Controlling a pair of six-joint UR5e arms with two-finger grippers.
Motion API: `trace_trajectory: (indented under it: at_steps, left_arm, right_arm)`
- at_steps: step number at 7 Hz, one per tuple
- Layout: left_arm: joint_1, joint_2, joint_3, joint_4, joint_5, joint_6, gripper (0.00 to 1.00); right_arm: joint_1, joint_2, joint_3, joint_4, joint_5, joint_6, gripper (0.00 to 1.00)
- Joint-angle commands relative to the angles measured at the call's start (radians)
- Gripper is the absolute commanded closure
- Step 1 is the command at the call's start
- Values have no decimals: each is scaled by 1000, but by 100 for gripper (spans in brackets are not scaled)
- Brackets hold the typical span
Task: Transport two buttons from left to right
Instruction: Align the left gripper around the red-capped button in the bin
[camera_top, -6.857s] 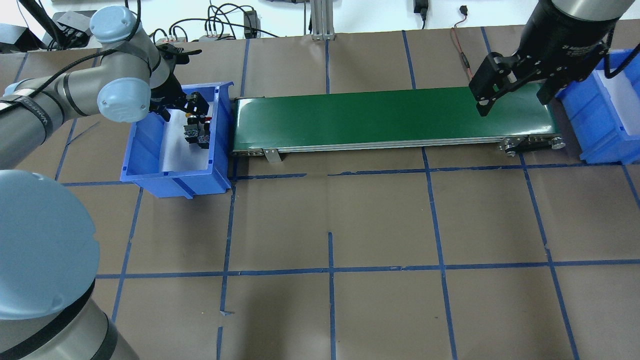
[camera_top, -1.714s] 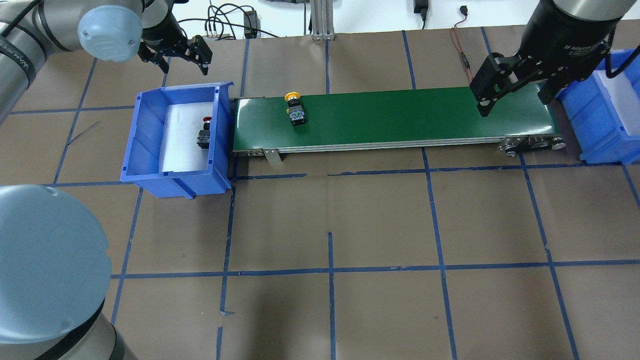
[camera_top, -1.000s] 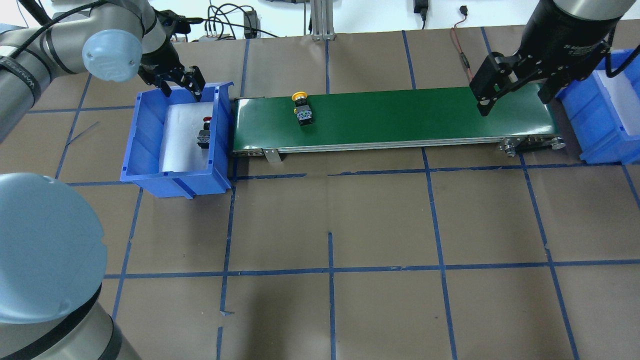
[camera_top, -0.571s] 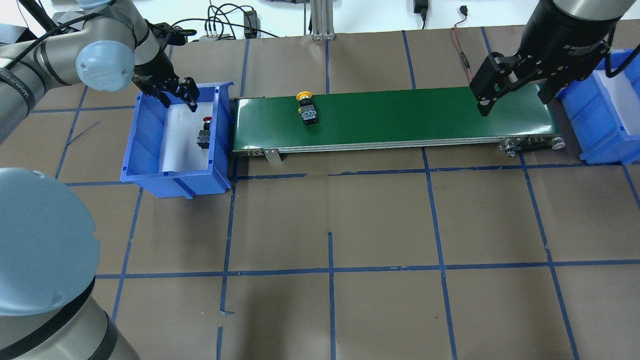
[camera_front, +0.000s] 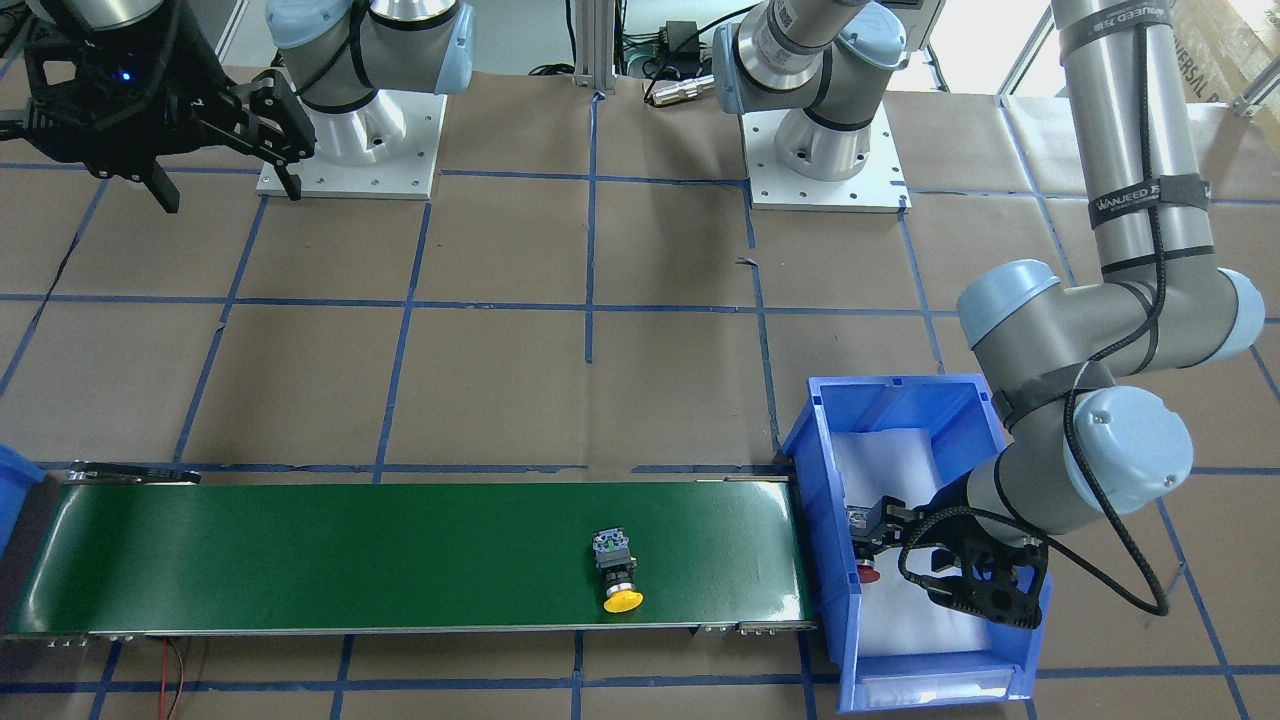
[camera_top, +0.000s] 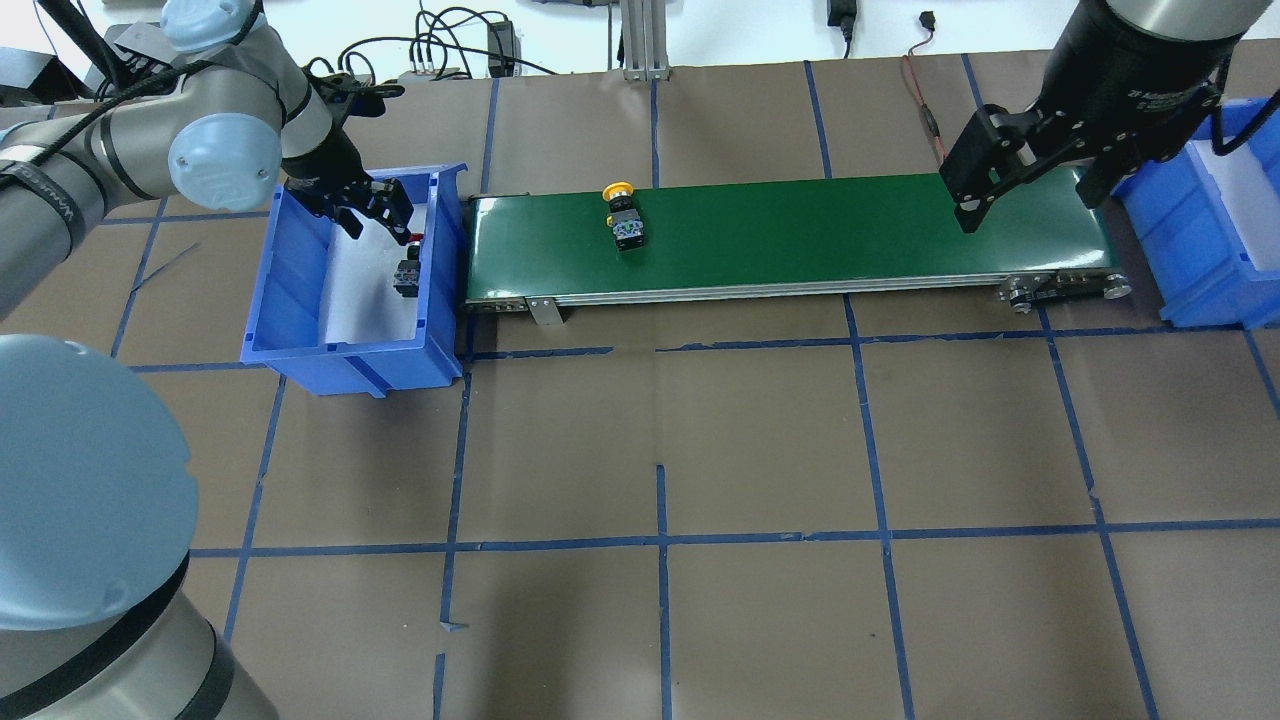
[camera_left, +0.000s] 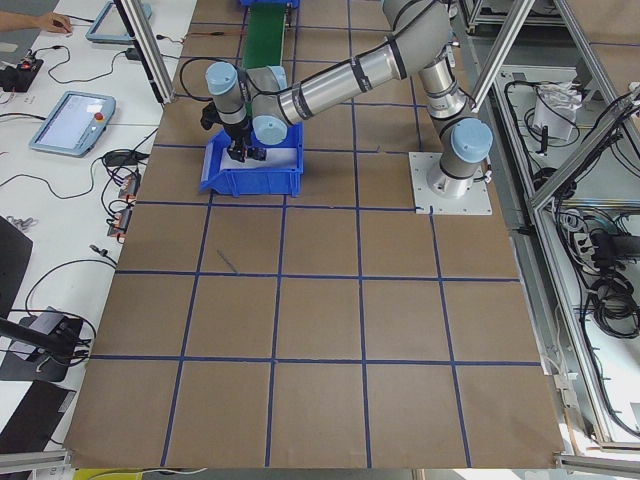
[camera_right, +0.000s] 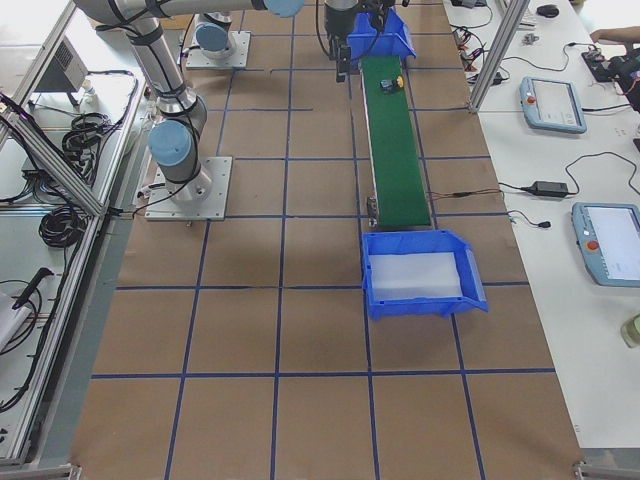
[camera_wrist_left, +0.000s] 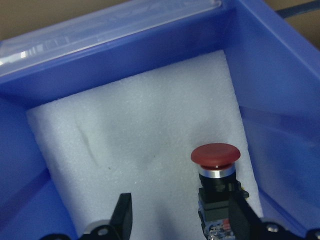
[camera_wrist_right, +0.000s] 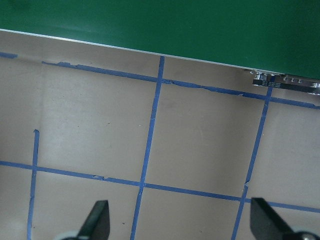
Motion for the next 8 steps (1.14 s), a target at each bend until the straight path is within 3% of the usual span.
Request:
trace_trajectory:
  at_steps: [1,7,8]
  left_arm:
    - [2,0,-17,4,-6,5,31]
    - [0,-39,-19,28,-9,20,31]
    - [0,-40,-20,30,-48,19,31]
  right_arm:
    - [0,0,0,1,0,0,0]
    - [0,0,0,1,0,0,0]
    - [0,0,2,1,0,0,0]
